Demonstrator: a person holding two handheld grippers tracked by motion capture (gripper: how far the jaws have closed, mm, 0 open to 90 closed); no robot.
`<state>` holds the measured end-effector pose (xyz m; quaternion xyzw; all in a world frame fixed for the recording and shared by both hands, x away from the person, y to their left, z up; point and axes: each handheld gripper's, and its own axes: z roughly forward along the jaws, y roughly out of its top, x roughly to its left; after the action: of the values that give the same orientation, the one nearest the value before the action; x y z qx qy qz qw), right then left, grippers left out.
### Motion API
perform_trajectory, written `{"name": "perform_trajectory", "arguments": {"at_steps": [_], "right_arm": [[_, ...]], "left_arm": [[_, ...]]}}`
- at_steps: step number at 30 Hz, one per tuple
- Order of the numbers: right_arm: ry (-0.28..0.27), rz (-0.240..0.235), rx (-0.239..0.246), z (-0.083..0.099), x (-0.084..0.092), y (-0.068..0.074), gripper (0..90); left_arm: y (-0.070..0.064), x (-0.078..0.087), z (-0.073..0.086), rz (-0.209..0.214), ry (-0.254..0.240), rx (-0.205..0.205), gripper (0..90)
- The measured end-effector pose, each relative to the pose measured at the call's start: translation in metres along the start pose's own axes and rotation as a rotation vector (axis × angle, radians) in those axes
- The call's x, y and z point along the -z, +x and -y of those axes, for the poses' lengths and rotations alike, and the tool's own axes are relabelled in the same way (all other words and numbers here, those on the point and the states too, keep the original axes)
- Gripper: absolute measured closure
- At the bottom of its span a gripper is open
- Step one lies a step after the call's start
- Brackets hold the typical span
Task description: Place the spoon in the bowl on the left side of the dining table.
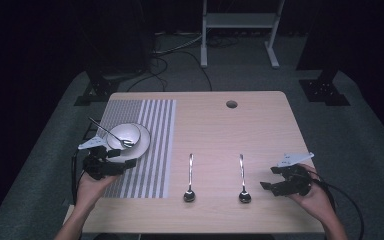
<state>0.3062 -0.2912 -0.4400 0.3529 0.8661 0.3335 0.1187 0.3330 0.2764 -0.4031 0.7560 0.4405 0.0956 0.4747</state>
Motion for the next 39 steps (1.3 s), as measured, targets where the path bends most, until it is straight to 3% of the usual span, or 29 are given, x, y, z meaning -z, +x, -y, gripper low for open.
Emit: {"name": "perform_trajectory", "arguments": {"at_steps": [8, 23, 26, 31, 39], "right_arm": [[-0.008, 0.005, -0.002, 0.001, 0.003, 0.001, 26.6], [-0.001, 0.008, 0.003, 0.003, 0.004, 0.002, 26.3], [0.0, 0.006, 0.005, 0.003, 0.003, 0.003, 26.3], [0.005, 0.001, 0.006, 0.003, 0.002, 0.003, 26.3], [0.007, -0.002, 0.009, 0.003, 0.001, 0.004, 26.3]], "left_arm": [[-0.015, -0.01, -0.002, 0.01, 0.014, -0.042, 7.0], [-0.036, -0.029, -0.006, 0.057, 0.021, -0.074, 7.1], [-0.041, -0.034, -0.006, 0.053, 0.028, -0.099, 7.1], [-0.05, -0.044, -0.002, 0.099, 0.033, -0.086, 7.1], [-0.067, -0.064, 0.007, 0.133, 0.069, -0.108, 7.1]]}}
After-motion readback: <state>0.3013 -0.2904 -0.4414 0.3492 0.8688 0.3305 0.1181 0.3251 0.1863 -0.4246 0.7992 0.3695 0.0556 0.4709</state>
